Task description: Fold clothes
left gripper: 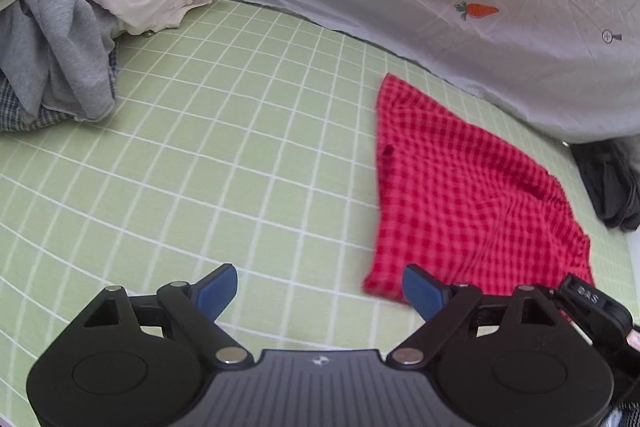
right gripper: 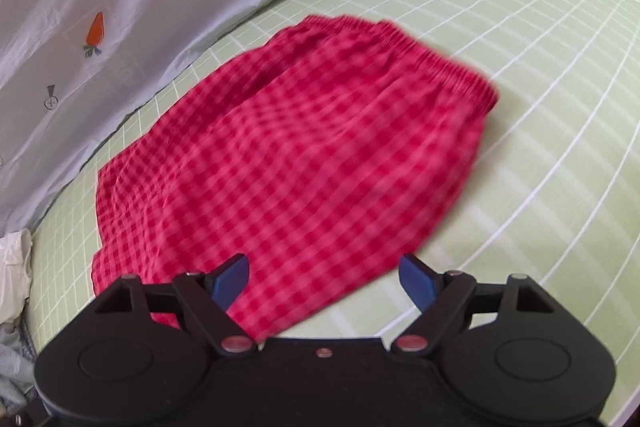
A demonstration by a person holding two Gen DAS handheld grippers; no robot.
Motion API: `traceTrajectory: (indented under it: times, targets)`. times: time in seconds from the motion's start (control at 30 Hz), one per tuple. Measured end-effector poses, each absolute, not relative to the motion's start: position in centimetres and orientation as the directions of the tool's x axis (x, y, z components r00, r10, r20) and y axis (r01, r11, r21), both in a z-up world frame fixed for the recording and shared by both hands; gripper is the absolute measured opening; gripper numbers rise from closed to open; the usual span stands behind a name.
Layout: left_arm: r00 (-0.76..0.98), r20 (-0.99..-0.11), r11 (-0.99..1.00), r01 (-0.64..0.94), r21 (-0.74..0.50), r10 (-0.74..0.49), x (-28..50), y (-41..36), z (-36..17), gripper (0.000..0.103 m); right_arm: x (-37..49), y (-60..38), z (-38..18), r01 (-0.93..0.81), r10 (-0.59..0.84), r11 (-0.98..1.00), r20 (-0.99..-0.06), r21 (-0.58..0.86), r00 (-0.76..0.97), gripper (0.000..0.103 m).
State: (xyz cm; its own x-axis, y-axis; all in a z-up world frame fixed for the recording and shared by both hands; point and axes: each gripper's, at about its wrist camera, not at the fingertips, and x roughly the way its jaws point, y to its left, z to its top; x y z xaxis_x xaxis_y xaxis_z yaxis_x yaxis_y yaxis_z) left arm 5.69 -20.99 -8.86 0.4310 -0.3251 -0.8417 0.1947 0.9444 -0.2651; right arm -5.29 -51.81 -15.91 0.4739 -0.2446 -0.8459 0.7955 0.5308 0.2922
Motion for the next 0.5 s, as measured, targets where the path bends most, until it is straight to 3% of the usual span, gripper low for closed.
traceTrajectory:
  times: [0.13,0.3,0.37,0.43,0.5]
  targets:
    - [0.426,-0.842,0.940,0.232,-0.252,-0.331,6.2,-18.0,-8.7,0.090,-3.8,-48.9,-17.3,0.834,-0.289,0.492,-0.856,0.252,0.429,0.064]
    - [0.415,-0.851,0.939,0.254,-0.232,-0.322,7.5,-15.2,-8.9,0.090,-2.6,-46.4,-18.1,0.859,-0.365,0.472,-0.843,0.198,0.395,0.052]
    - [0.409,-0.854,0.938,0.259,-0.229,-0.321,7.9,-14.4,-9.0,0.090,-2.4,-45.9,-18.2,0.860,-0.382,0.475,-0.836,0.188,0.394,0.039]
    - [0.400,-0.858,0.938,0.259,-0.231,-0.322,8.3,-13.9,-9.1,0.090,-2.4,-45.9,-18.3,0.856,-0.392,0.489,-0.834,0.168,0.388,0.011]
    - [0.390,-0.861,0.936,0.262,-0.236,-0.326,8.6,-13.6,-9.1,0.090,-2.5,-45.9,-18.3,0.852,-0.401,0.502,-0.832,0.150,0.383,0.004]
